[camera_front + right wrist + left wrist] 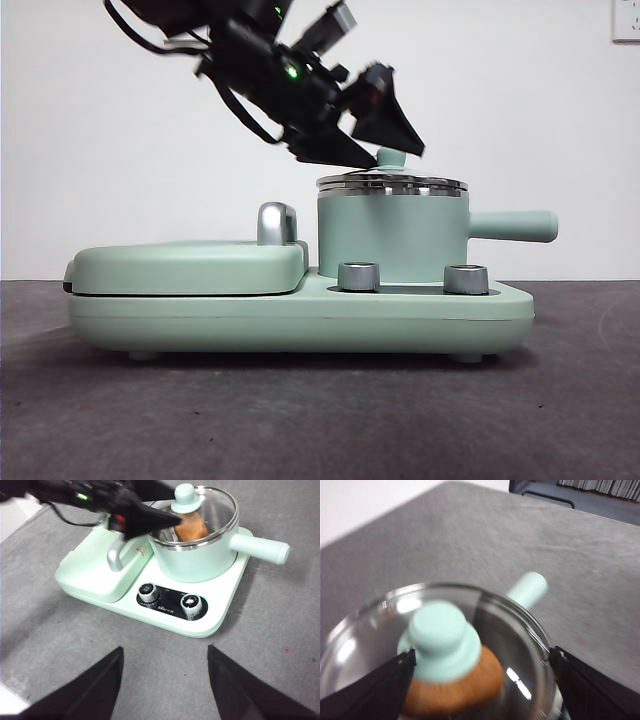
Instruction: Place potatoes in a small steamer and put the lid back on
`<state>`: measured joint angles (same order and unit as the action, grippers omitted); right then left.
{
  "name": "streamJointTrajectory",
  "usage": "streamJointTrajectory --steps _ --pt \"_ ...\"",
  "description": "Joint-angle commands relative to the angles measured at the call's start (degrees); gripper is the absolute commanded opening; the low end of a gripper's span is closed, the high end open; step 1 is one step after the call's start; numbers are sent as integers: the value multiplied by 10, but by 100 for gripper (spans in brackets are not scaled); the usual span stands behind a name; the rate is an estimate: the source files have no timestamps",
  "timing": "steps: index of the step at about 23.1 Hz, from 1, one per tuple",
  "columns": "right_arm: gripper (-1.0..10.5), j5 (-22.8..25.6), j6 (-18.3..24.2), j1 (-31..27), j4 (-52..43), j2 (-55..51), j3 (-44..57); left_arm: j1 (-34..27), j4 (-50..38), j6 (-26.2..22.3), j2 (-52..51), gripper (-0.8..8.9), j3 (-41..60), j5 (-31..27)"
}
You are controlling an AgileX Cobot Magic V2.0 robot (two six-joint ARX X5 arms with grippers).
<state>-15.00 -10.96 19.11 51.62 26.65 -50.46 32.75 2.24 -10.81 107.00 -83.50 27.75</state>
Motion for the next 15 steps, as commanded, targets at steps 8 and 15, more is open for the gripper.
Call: streamJointTrajectory --steps 8,15 --pt "257 -1 -6 3 -3 2 -6 -87 175 81 -142 394 7 60" --pt "257 -2 -6 3 4 2 -6 -147 174 101 -285 395 140 59"
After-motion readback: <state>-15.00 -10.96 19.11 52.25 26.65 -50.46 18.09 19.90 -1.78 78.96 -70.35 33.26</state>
